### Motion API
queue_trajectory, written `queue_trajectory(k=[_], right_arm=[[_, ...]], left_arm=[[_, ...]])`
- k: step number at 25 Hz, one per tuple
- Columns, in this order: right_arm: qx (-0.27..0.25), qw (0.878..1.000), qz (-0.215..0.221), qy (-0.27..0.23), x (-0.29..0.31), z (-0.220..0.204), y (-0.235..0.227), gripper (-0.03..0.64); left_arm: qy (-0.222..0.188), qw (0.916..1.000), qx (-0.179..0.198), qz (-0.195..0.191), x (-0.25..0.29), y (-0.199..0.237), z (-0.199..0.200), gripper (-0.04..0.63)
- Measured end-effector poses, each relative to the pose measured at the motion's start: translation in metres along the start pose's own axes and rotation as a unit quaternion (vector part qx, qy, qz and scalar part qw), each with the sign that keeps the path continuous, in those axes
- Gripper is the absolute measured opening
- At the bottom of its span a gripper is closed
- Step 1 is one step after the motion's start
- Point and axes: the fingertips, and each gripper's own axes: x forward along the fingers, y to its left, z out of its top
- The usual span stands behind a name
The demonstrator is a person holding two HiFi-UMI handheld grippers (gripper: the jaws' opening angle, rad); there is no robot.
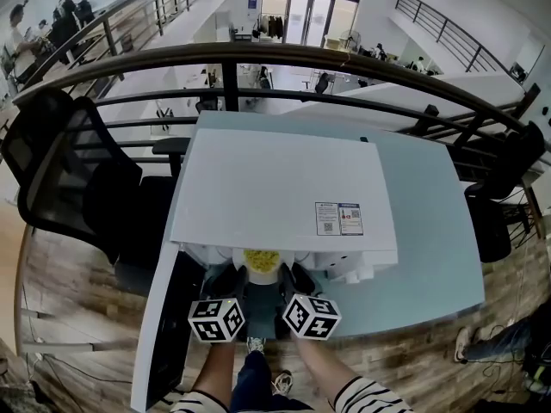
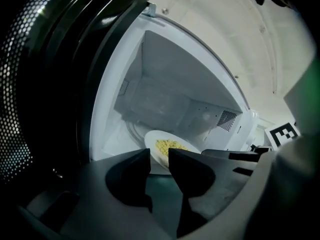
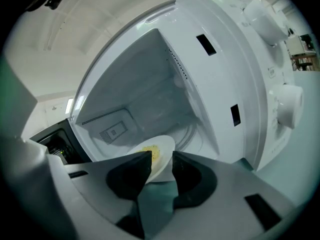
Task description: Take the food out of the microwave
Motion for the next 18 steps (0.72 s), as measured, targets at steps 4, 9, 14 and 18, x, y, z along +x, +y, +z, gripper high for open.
queue_trajectory(k=[4, 9, 14, 18], right_arm=[[0.016, 1.0, 0.007, 0.004, 0.004, 0.0, 0.0, 0.141], [0.039, 0.999, 0.012, 0.013, 0.009, -0.006, -0.002, 0.149], [0.043, 0.999, 0.014, 0.024, 0.009, -0.011, -0.002, 0.123], [0.045, 0.998, 0.019, 0.03, 0.005, -0.012, 0.0, 0.121]], left_arm=[[-0.001, 0.9995, -0.03, -0.008, 0.003, 0.002, -0.001, 0.141], [0.01, 0.9968, -0.073, -0.03, 0.008, 0.003, -0.006, 0.149], [0.03, 0.9953, -0.083, -0.042, 0.011, -0.002, -0.012, 0.121], [0.034, 0.9941, -0.09, -0.05, 0.006, -0.004, -0.013, 0.118]])
